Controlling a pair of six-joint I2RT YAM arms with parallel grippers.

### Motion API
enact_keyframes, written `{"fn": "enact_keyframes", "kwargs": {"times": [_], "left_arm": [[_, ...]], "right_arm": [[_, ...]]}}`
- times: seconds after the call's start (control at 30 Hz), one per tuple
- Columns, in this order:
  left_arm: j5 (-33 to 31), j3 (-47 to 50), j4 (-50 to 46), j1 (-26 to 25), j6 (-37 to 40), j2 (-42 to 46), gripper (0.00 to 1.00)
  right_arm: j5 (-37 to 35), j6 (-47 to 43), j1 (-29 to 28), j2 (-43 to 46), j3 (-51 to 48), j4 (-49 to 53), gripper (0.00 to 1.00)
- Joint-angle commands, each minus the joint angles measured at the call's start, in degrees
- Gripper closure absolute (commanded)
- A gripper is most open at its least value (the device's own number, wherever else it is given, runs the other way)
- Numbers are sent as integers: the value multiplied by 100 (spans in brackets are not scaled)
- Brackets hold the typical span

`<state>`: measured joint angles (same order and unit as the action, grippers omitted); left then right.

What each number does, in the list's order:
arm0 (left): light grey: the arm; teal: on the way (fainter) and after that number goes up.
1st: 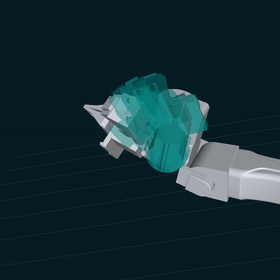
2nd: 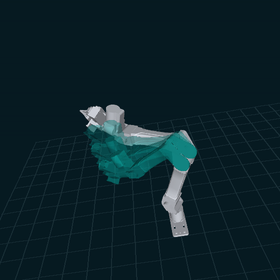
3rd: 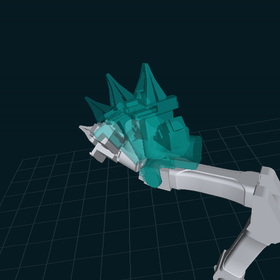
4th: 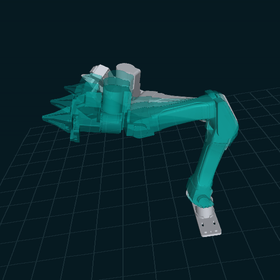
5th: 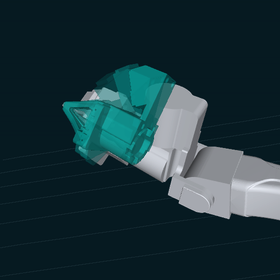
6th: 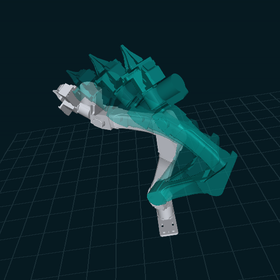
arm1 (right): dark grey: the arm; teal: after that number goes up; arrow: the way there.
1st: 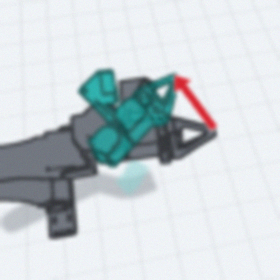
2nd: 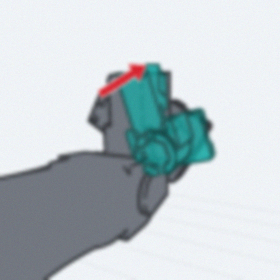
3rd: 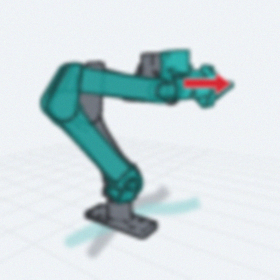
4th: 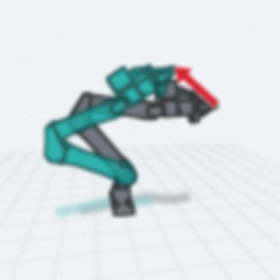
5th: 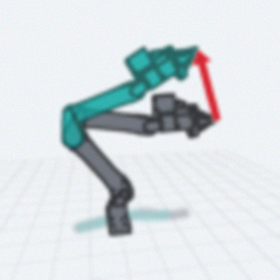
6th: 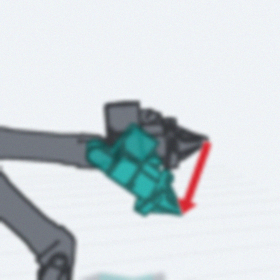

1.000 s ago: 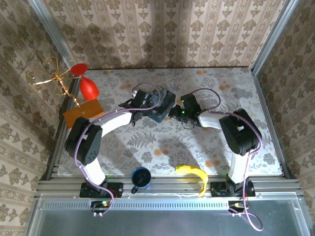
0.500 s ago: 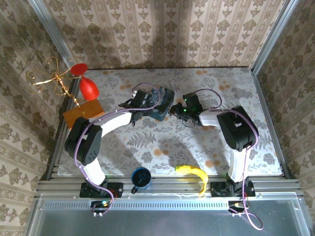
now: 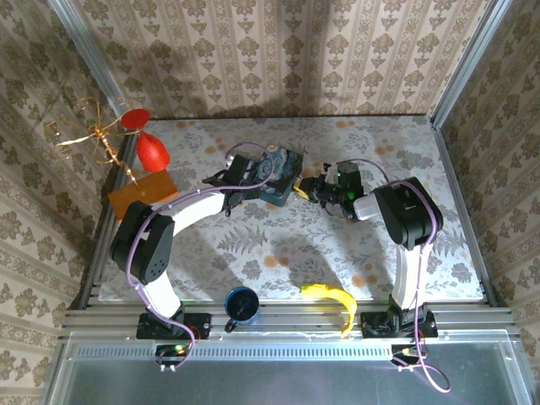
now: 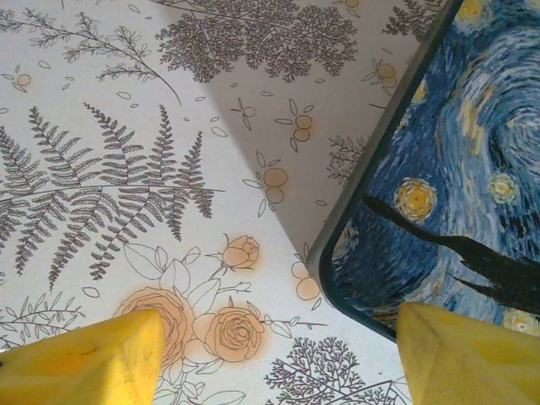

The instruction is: Unlock the padlock with the key

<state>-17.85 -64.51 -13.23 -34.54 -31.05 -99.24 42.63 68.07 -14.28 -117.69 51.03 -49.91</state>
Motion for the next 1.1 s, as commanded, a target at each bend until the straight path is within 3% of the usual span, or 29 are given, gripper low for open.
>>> {"fn": "enact_keyframes", "kwargs": {"times": [0.0,0.23,0.43,0.57,0.63,0.77,0.9,1.07], "left_arm": [[-226,154,-746,149,81,16,27],[-330,-19,-783,227,191,126,25],[-315,-136,-813,282,230,172,24],[-221,-200,-825,273,235,242,24],[-195,-252,-845,248,260,284,23],[-300,-431,-858,36,513,377,17],[-485,-716,-937,-192,727,288,1],[-558,-1039,-1073,-391,860,-50,0]], "right_arm": [[454,1424,28,-450,-207,-2437,99],[377,1302,-167,-217,-928,-2128,96],[105,544,-182,253,-1365,-989,85],[-30,427,-173,350,-1361,-879,86],[-119,392,-171,369,-1326,-732,76],[-250,217,-172,459,-1289,-408,66],[-360,65,-171,597,-1279,-177,69],[-448,-124,-171,814,-1292,193,73]]}}
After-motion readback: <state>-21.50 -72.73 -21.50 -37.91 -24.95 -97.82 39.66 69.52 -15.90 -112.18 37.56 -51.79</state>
